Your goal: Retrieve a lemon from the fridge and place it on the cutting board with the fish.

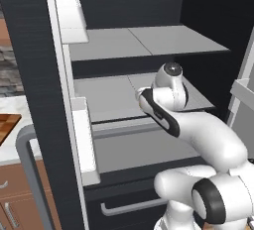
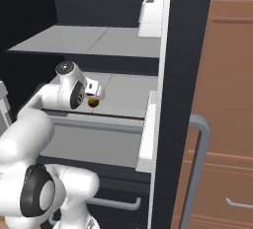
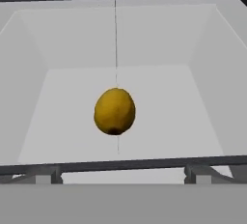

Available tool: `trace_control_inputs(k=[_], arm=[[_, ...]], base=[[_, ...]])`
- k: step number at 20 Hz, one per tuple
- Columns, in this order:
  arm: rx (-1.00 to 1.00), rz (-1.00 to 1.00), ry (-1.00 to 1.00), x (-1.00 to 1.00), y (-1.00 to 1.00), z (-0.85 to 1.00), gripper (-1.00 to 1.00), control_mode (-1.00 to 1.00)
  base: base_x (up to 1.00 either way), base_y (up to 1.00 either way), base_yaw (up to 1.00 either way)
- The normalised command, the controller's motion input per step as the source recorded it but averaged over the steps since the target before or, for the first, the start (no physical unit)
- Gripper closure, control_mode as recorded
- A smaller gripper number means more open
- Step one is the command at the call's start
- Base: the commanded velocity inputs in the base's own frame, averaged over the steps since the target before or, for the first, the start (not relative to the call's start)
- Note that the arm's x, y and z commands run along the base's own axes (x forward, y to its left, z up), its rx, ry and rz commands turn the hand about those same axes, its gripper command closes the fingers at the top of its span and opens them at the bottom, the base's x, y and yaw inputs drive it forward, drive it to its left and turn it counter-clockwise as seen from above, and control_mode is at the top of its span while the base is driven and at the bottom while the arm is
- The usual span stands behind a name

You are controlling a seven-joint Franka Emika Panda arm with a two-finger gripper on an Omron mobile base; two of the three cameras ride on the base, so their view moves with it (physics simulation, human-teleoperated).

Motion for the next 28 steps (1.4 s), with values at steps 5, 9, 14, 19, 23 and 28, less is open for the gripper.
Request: trace_control_inputs(k=[5, 9, 14, 19, 23, 28], arm=[[0.0, 0.0, 0.0, 0.22, 0.01, -0.06, -1.0, -1.0], [0.0, 0.0, 0.0, 0.29, 0.0, -0.02, -1.0, -1.0], [0.0, 0.0, 0.0, 0.27, 0.0, -0.18, -1.0, -1.0], [0.0, 0.0, 0.0, 0.22, 0.0, -0.14, -1.0, -1.0], [0.0, 0.0, 0.0, 0.18, 0.0, -0.14, -1.0, -1.0], [0.0, 0.0, 0.0, 0.12, 0.08, -0.13, -1.0, -1.0]], base=[[0.0, 0.0, 0.0], [0.0, 0.0, 0.0], [0.0, 0.0, 0.0], [0.0, 0.0, 0.0], [0.0, 0.0, 0.0], [0.0, 0.0, 0.0]])
